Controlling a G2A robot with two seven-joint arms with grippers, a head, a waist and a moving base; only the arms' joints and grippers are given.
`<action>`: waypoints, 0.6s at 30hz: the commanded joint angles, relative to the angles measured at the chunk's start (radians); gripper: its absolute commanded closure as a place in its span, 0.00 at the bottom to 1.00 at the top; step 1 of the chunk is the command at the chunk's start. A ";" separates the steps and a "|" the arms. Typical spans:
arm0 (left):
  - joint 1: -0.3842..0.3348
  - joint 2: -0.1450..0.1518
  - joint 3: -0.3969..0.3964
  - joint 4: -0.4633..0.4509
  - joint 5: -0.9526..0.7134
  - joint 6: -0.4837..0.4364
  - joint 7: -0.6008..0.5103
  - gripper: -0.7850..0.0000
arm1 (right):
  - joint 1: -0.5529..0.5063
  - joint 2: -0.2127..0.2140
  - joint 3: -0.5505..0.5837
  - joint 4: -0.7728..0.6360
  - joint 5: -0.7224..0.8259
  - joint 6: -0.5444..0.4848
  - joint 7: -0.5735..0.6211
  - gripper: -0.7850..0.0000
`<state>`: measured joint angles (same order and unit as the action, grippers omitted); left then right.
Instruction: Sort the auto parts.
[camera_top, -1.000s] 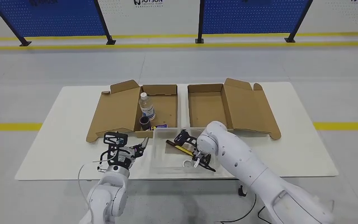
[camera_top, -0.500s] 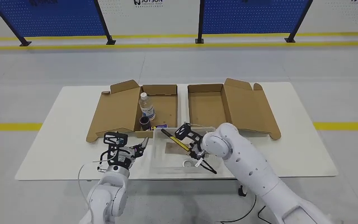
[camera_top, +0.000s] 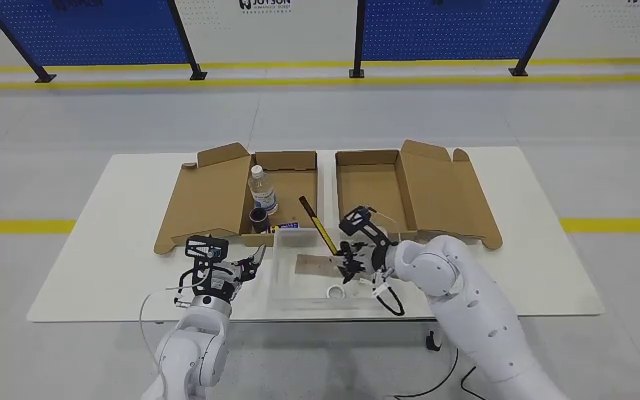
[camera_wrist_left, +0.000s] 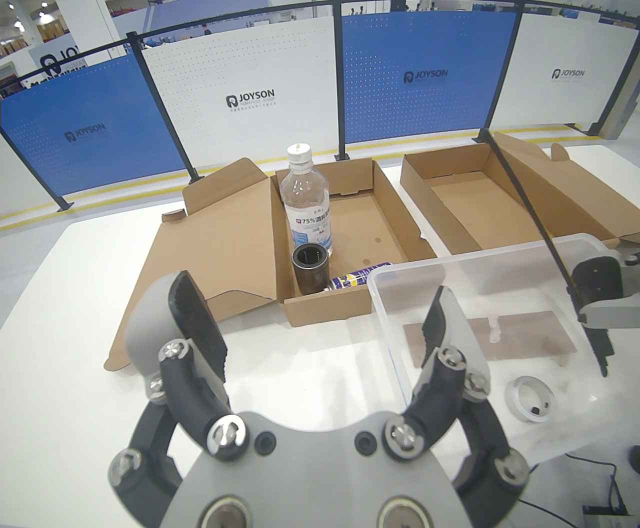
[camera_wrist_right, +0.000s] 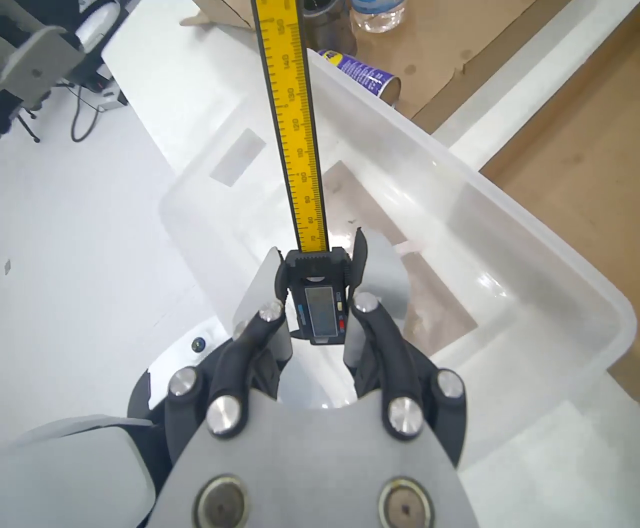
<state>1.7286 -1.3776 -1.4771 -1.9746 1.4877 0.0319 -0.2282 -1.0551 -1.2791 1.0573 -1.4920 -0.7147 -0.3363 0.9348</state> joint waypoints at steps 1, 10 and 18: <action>0.000 0.000 0.000 0.000 0.000 0.000 0.000 0.00 | -0.001 0.002 0.003 0.004 0.010 -0.016 -0.012 1.00; 0.000 0.000 0.000 0.000 0.000 0.000 0.000 0.00 | 0.023 0.000 -0.027 0.019 0.006 -0.005 -0.022 1.00; 0.000 0.000 0.000 0.000 0.000 0.000 0.000 0.00 | 0.042 0.003 -0.021 -0.001 -0.029 0.031 -0.073 1.00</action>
<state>1.7286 -1.3776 -1.4771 -1.9746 1.4877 0.0319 -0.2282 -1.0161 -1.2772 1.0315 -1.4878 -0.7369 -0.3144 0.8674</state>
